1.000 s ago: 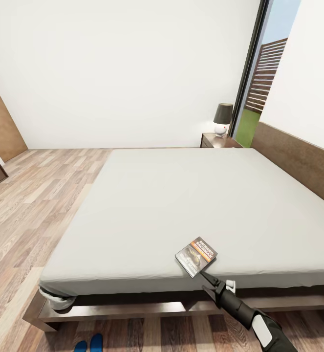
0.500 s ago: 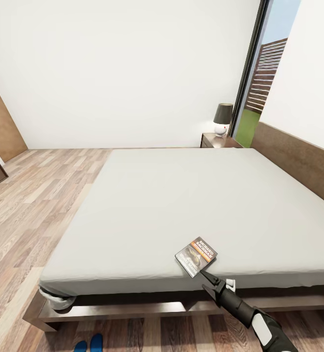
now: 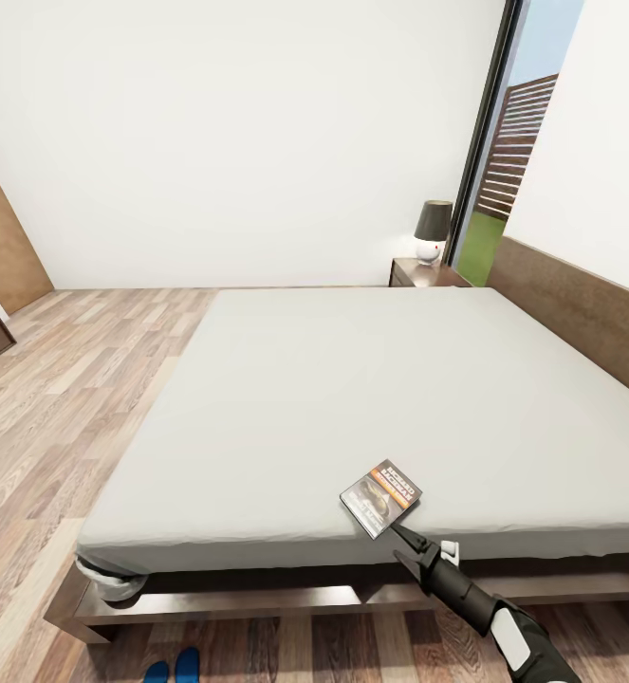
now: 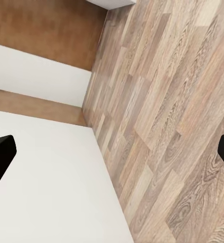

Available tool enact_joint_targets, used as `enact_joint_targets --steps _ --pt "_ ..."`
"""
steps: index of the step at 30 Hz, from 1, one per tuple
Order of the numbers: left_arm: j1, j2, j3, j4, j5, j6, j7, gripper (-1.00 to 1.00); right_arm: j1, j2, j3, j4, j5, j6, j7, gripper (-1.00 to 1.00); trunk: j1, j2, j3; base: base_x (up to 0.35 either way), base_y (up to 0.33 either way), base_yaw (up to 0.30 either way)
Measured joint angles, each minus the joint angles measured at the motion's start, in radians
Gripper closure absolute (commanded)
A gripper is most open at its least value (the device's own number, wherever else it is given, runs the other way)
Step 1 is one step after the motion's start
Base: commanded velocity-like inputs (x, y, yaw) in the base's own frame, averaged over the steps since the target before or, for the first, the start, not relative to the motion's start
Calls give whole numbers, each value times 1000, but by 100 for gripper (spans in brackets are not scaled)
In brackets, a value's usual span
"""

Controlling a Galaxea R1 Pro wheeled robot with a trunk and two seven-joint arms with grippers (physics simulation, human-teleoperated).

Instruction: In the bedroom, move the book from the bed onto either nightstand, and place the two sandals side by side next to the bed.

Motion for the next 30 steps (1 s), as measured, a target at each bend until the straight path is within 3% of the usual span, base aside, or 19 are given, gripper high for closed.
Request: enact_joint_targets --steps 30 --pt "0 0 0 0 0 0 1 -100 1 -1 -10 0 -5 -2 2 -100 0 0 0 0 0 0"
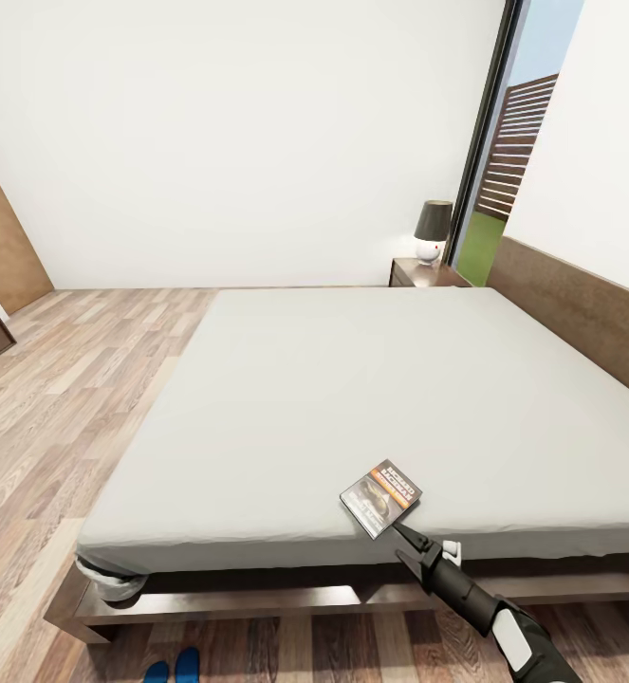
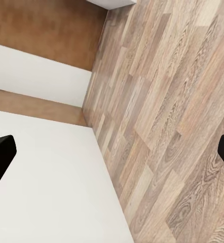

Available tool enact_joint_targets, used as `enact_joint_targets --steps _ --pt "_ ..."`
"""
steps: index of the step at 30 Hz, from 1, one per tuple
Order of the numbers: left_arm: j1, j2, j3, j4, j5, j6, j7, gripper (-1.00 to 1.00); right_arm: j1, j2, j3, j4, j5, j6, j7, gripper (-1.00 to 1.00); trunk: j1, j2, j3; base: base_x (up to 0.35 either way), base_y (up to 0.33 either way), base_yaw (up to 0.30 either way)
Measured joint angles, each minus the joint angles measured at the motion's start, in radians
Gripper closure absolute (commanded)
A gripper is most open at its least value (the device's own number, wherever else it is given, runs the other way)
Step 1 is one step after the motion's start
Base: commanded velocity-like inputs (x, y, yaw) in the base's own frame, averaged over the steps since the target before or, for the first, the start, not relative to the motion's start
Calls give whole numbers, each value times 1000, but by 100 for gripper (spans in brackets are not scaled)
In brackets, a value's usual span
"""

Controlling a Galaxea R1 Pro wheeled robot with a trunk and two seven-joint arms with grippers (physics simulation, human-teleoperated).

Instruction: In the bedroom, move the book from the bed onto either nightstand, and place the two sandals side by side next to the bed.

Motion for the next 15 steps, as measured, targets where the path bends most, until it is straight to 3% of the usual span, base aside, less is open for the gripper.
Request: enact_joint_targets --steps 15 --pt "0 0 -1 0 0 0 0 -100 1 -2 -1 0 0 0 0 -100 0 0 0 0 0 0"
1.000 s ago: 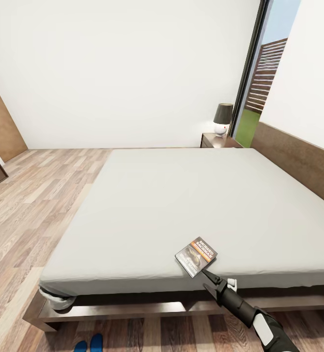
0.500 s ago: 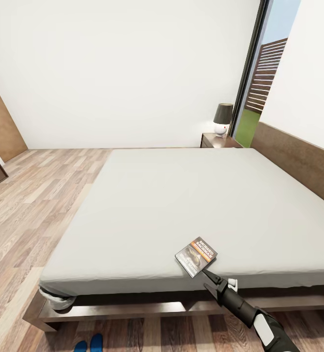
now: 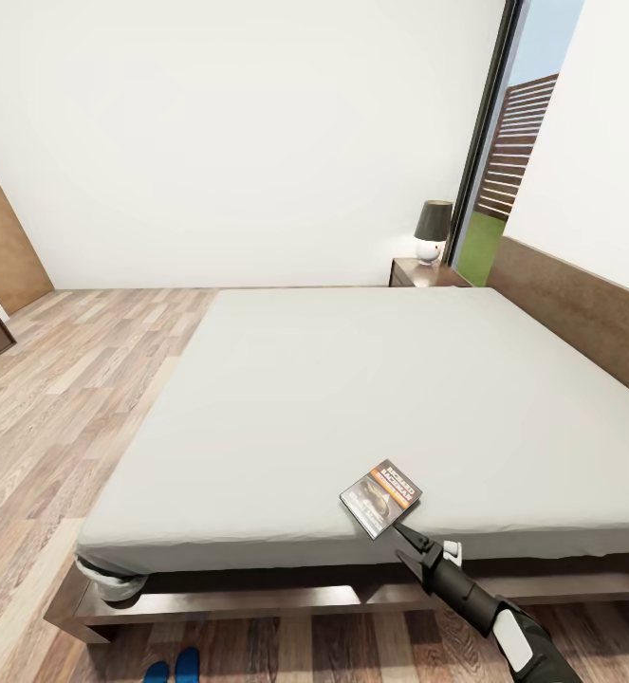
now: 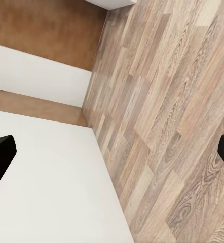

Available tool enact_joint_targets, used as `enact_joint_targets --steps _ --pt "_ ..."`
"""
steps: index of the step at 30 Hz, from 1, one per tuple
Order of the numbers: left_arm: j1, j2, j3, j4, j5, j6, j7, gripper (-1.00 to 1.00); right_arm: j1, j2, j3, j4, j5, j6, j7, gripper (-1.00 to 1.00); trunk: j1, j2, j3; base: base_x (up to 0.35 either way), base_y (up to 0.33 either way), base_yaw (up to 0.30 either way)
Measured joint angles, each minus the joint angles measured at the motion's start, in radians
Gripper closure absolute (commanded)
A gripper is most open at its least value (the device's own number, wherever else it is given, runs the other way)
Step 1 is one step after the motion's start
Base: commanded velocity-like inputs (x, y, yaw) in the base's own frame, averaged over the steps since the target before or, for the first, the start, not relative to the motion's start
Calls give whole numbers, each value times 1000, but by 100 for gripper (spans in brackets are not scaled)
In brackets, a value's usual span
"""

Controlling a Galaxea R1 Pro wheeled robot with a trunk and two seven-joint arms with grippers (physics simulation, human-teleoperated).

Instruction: In the bedroom, move the book from the bed onto either nightstand, and place the two sandals side by side next to the bed.

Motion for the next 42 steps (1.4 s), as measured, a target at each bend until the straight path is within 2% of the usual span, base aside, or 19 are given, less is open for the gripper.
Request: enact_joint_targets --steps 26,33,42 --pt "0 0 0 0 0 0 0 -100 0 -3 -1 1 -1 -1 2 -100 0 0 0 0 0 0" --pt "0 0 -1 0 0 0 -1 -100 0 -4 -1 0 -1 -1 2 -100 27 -49 -22 0 0 0" --pt "0 0 -1 0 0 0 0 -100 1 -4 -1 0 -1 0 3 -100 27 -49 -22 0 0 0"
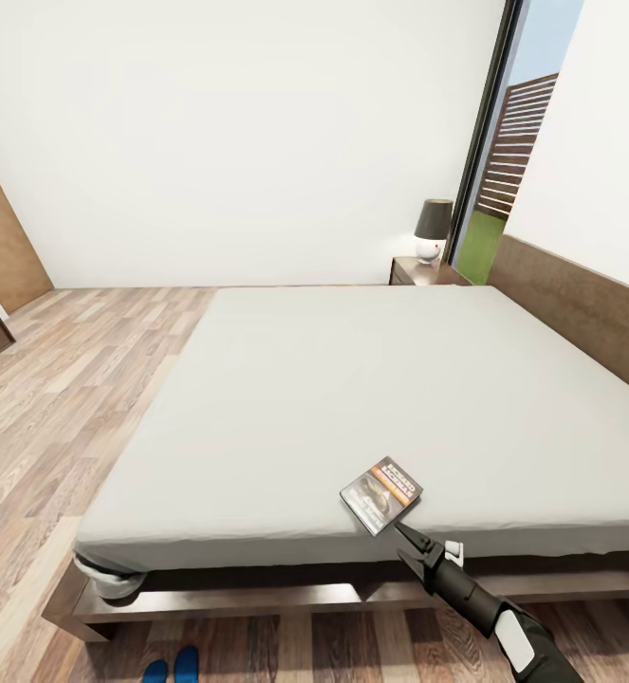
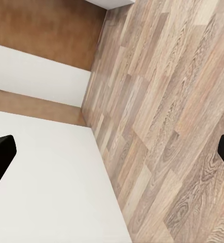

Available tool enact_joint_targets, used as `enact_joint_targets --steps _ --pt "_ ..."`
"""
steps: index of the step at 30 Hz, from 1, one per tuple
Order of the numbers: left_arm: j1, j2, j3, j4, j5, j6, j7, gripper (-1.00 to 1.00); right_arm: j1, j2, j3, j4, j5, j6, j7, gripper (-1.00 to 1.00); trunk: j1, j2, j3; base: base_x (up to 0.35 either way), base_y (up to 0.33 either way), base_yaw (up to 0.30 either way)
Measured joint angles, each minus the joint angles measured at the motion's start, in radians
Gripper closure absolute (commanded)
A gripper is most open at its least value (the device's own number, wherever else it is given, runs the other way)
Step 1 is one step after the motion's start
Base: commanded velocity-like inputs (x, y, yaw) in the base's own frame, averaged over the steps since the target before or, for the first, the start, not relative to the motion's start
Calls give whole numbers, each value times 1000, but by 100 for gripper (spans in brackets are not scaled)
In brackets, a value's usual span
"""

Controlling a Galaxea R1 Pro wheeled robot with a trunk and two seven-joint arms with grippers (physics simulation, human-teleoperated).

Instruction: In the bedroom, move the book from the bed onto either nightstand, and place the two sandals side by side next to the bed.

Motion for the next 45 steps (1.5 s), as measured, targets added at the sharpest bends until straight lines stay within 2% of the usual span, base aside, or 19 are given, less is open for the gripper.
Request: enact_joint_targets --steps 9,25,45 --pt "0 0 0 -1 0 0 1 -100 2 0 -1 0 0 0 0 -100 0 0 0 0 0 0" --pt "0 0 0 0 0 0 -2 -100 3 -2 -1 0 0 0 4 -100 61 -112 -50 0 0 0" --pt "0 0 0 0 -1 0 -3 -100 7 -9 -3 0 -1 0 68 -100 61 -112 -50 0 0 0"
